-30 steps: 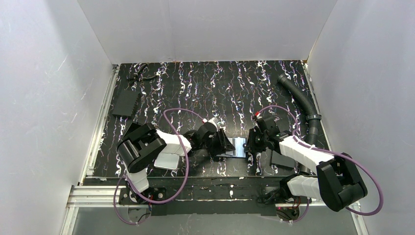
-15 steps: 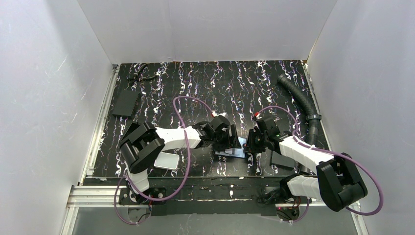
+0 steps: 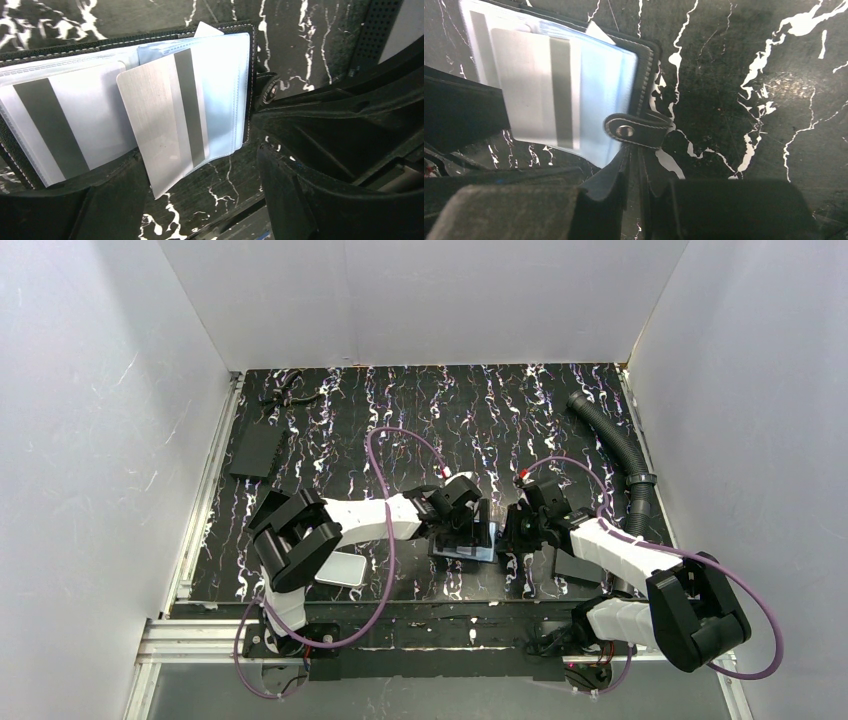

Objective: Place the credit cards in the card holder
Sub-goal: Insert the credit card into the card holder.

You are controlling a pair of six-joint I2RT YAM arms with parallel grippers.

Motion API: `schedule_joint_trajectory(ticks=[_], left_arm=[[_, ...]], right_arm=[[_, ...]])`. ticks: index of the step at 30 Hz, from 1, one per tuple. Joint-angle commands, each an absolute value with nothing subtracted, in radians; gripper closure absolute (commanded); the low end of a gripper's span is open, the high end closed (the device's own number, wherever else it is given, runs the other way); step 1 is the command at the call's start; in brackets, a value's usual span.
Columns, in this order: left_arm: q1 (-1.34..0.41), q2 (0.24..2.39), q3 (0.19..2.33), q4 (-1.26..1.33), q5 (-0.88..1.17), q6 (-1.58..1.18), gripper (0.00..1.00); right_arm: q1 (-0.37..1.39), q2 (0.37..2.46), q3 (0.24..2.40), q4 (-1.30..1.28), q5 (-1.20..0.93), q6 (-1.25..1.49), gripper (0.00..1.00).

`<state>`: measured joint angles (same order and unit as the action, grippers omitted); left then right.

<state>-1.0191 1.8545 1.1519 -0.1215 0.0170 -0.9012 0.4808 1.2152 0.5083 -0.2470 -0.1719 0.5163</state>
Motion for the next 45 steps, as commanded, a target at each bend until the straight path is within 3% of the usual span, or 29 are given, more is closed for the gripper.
schedule_joint_trajectory(ticks=[1, 4, 6, 8, 17, 20, 25, 33, 37, 45], left_arm=[[-1.008, 1.812, 1.139, -0.248, -0.064, -0.839, 0.26], [-1.004, 1.810, 1.140, -0.252, -0.070, -0.834, 0.27], [-1.003, 1.806, 1.136, -0.239, -0.070, -0.819, 0.35], [-1.004, 1.808, 1.153, -0.250, -0.070, -0.806, 0.37], [-0.996, 1.714, 1.146, -0.266, -0.057, -0.759, 0.09], [-0.977, 1.691, 1.145, -0.289, -0.046, -0.751, 0.08], [-0.954, 1.661, 1.144, -0.319, -0.040, -0.715, 0.10], [-0.924, 1.720, 1.171, -0.349, -0.014, -0.652, 0.40], [-0.916, 1.773, 1.181, -0.314, 0.075, -0.647, 0.32], [-0.916, 1.841, 1.182, -0.261, 0.133, -0.678, 0.33]], right_arm=[[0.483, 1.205, 0.495, -0.239, -0.175, 0.508, 0.81], [0.483, 1.203, 0.495, -0.240, -0.175, 0.509, 0.81], [0.483, 1.201, 0.495, -0.241, -0.174, 0.509, 0.81], [0.483, 1.202, 0.498, -0.242, -0.175, 0.507, 0.81], [0.483, 1.203, 0.517, -0.241, -0.183, 0.500, 0.81], [0.483, 1.206, 0.521, -0.241, -0.188, 0.499, 0.80], [0.483, 1.207, 0.524, -0.234, -0.207, 0.497, 0.80], [0.483, 1.188, 0.530, -0.216, -0.246, 0.506, 0.70], [0.483, 1.190, 0.521, -0.196, -0.269, 0.516, 0.69], [0.485, 1.202, 0.517, -0.178, -0.278, 0.522, 0.69]])
